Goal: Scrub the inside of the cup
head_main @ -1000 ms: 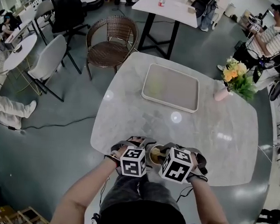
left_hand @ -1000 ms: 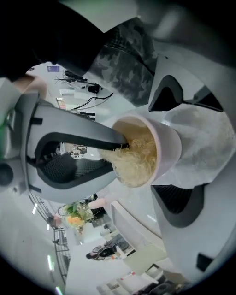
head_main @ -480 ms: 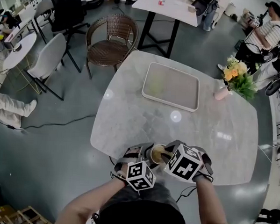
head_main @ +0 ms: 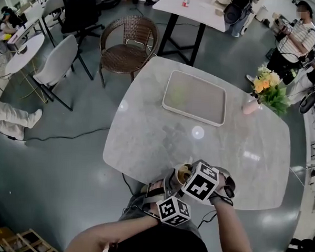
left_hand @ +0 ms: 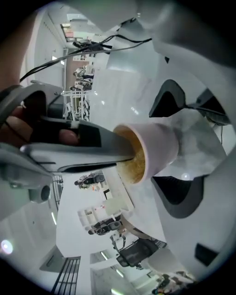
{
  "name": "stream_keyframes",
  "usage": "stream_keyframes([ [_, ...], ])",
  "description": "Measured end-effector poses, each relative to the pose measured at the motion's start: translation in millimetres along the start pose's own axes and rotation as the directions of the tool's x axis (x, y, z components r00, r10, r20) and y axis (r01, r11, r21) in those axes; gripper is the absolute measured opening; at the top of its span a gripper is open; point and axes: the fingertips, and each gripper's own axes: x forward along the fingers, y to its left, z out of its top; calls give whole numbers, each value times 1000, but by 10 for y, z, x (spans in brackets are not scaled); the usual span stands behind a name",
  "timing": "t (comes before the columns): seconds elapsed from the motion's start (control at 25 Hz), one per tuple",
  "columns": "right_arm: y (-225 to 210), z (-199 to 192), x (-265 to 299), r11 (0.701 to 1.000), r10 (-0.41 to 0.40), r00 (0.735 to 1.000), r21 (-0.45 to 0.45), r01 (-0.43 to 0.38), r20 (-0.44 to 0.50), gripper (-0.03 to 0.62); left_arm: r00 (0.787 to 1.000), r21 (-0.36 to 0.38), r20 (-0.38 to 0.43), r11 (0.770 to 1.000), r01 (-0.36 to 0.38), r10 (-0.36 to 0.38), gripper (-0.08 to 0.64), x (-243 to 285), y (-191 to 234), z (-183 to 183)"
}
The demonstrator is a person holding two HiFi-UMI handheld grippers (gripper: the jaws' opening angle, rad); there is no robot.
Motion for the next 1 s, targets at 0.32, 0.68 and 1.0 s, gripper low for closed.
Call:
stream_keyframes([
  [0.32,216,3,-126,947,97,991,-316,-64,90,60,990,286,-3,949,134,-139,418,-27,213,-88],
  [0.68,346,-82,-142,846,129,990,-528,-77,62,60,864,620,-257,613,491,-432,440,-65,489,-181],
  [1.0,382,-123,-118,777,109,994,-625,-75,17,60,828,729,-298,447,518,-474,434,183,522,31],
])
